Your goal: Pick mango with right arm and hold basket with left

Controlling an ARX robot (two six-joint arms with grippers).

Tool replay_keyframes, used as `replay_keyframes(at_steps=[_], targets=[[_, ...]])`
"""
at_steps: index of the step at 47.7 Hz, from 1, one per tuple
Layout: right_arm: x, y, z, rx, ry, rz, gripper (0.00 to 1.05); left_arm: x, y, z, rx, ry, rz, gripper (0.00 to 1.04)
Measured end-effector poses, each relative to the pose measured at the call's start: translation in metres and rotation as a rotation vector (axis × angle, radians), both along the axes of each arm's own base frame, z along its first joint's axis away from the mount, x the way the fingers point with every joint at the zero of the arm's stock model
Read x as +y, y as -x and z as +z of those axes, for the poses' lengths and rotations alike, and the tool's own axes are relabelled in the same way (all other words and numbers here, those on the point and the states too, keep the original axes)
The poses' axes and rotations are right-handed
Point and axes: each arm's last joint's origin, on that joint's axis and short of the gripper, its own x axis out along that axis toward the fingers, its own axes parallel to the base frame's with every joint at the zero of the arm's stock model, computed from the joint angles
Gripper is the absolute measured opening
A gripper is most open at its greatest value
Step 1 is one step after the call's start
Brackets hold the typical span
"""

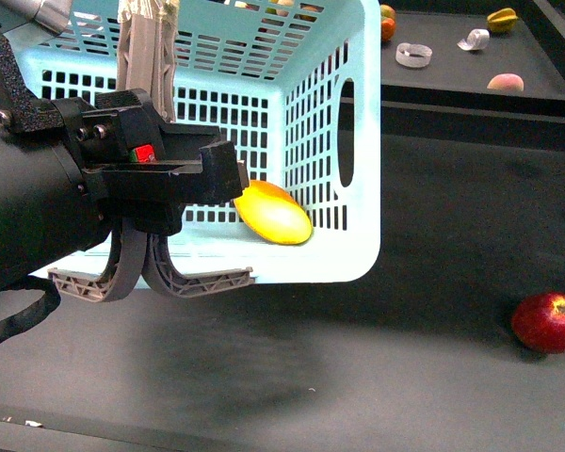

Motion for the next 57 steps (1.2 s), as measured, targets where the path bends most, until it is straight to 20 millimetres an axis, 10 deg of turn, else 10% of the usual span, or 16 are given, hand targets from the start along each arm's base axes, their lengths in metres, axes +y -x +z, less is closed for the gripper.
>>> replay_keyframes(at_steps=[23, 45, 57], targets=[[-0.047, 0.076, -0.031, 0.084, 0.058, -0.202, 0.96, 0.000, 0.000, 0.000, 0.000, -0.001, 0.001, 0.06], [-0.047, 0.080, -0.032, 0.085, 0.096, -0.213, 0.96, 0.000, 0.000, 0.000, -0.001, -0.002, 0.001, 0.06], [-0.061, 0.091, -0.042, -0.144, 0.390, -0.148, 0.46, 0.000, 0.000, 0.000, -0.001, -0.002, 0.001, 0.06]])
